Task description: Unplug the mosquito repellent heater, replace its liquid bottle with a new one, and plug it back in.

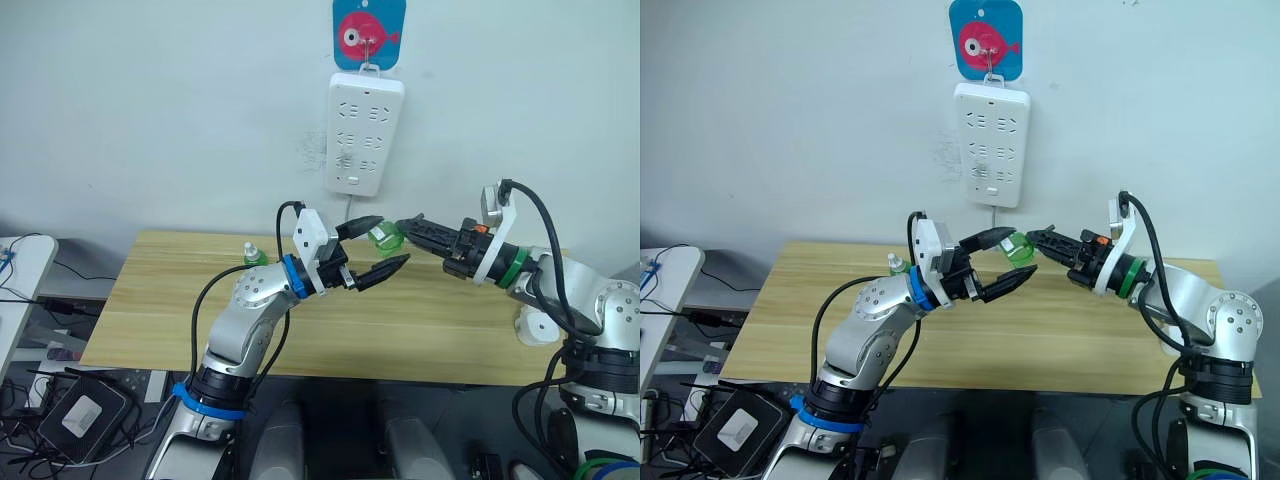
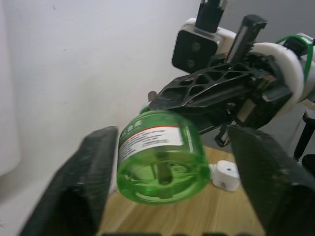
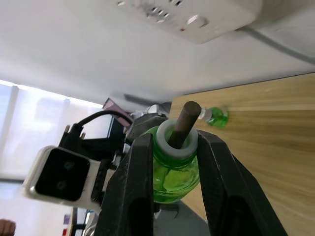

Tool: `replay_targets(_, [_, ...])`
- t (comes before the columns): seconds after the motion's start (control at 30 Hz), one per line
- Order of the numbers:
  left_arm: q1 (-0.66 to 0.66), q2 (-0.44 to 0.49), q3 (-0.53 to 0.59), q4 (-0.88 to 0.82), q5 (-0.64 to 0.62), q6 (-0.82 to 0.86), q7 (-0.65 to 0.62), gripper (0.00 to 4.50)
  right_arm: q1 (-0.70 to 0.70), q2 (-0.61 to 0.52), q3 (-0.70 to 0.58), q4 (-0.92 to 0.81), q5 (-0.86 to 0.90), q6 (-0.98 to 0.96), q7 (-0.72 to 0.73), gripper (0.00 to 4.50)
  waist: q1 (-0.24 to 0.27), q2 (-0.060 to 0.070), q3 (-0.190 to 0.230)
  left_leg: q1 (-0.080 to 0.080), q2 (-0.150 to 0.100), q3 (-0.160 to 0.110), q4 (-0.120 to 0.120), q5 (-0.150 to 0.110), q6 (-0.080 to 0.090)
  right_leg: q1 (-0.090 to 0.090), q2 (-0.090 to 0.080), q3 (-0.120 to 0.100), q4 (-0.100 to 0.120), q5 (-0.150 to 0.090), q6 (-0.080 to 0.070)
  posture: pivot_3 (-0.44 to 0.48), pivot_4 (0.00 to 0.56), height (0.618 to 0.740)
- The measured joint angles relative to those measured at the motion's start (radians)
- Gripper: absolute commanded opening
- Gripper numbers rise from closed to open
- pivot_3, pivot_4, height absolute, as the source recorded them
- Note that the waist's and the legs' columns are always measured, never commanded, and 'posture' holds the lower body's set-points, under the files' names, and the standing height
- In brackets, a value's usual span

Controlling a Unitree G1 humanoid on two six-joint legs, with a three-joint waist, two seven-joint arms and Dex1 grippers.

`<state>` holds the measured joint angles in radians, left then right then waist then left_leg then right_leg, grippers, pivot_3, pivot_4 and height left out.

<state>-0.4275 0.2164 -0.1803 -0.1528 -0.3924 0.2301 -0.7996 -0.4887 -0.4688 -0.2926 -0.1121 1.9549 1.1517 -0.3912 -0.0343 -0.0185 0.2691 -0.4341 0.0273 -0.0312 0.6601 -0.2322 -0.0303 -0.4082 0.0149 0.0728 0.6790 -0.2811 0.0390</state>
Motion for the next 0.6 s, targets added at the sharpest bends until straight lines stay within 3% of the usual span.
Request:
replay_targets(0.17, [-0.009,0.031,0.001,-0.011,-0.001,0.010,-0.013,4.50,0.065,-0.107,0.001,-0.024,-0.028,-0.057,-0.011,0.86,0.002,0.000,0.000,-0.001,0.000,0.000,0.000,0.000,0.000,0.000,0.000,0.000,-0.001,-0.001,0.001,0.034,0.264,0.740])
replay_targets(0.27, [-0.013,0.076,-0.009,-0.021,0.004,0.009,-0.049,4.50,0.110,-0.163,0.019,-0.082,-0.199,-0.077,0.104,0.86,0.003,0.000,0.000,0.000,0.000,0.000,-0.001,0.000,0.000,-0.001,0.000,0.000,-0.001,-0.001,0.002,0.035,0.254,0.740])
replay_targets(0.33, [-0.015,0.096,-0.017,-0.025,0.014,0.009,-0.070,4.50,0.153,-0.207,0.078,-0.130,-0.416,-0.138,0.219,0.86,0.003,0.000,0.000,0.000,0.000,0.000,-0.001,0.000,0.000,-0.001,0.000,0.000,-0.001,-0.001,0.002,0.035,0.254,0.740])
replay_targets(0.47, [-0.019,0.134,-0.060,-0.026,0.024,0.028,-0.120,4.50,0.267,-0.304,0.350,-0.125,-1.059,-0.487,0.438,0.86,0.004,0.000,0.000,0.000,0.000,0.002,0.000,0.000,0.000,-0.002,-0.001,0.000,-0.001,-0.002,0.002,0.036,0.243,0.740])
replay_targets(0.6, [-0.036,0.145,-0.091,-0.021,0.029,0.032,-0.163,4.50,0.320,-0.253,0.477,0.036,-1.474,-0.822,0.527,0.86,0.005,0.000,0.000,0.000,0.000,0.003,0.000,0.000,-0.001,-0.002,-0.001,0.001,-0.001,-0.002,0.002,0.039,0.234,0.740])
